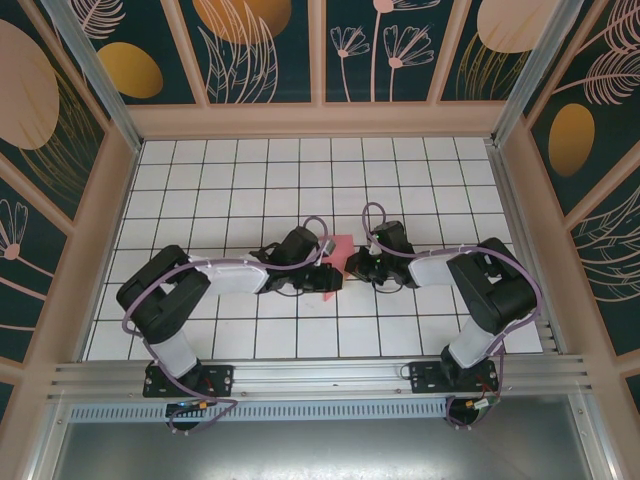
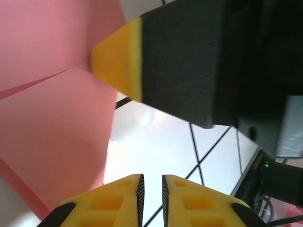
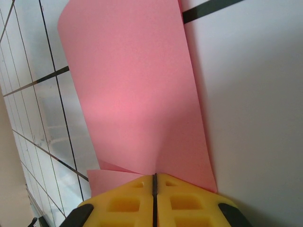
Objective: Fold a paper plane with a square sheet of paper (pick it up from the middle)
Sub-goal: Third fold the triangle at the center of the table.
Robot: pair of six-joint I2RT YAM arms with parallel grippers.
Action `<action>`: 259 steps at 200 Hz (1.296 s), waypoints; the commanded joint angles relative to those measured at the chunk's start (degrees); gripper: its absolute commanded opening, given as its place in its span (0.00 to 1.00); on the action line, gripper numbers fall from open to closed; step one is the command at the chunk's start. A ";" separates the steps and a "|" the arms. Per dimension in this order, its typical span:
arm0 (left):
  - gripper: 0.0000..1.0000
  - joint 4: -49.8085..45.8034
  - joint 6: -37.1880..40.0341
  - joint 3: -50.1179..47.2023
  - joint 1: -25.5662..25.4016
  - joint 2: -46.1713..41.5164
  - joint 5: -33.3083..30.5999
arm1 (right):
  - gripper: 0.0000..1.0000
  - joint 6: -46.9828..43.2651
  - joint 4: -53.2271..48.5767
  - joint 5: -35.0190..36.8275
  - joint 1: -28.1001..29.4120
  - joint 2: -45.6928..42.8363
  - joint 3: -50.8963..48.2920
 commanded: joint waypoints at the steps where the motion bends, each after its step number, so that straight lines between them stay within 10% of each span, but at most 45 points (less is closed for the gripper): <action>1: 0.19 -2.21 1.24 0.45 -0.13 1.85 -1.99 | 0.11 -0.69 -4.68 4.43 0.25 0.73 -0.54; 140: 0.06 -7.13 4.70 -4.51 -0.10 2.93 -9.56 | 0.09 -1.40 -3.50 2.53 3.30 -8.89 2.32; 259: 0.03 -8.36 5.98 -3.85 -0.09 2.79 -10.72 | 0.05 1.81 5.43 4.81 5.58 -0.57 -3.55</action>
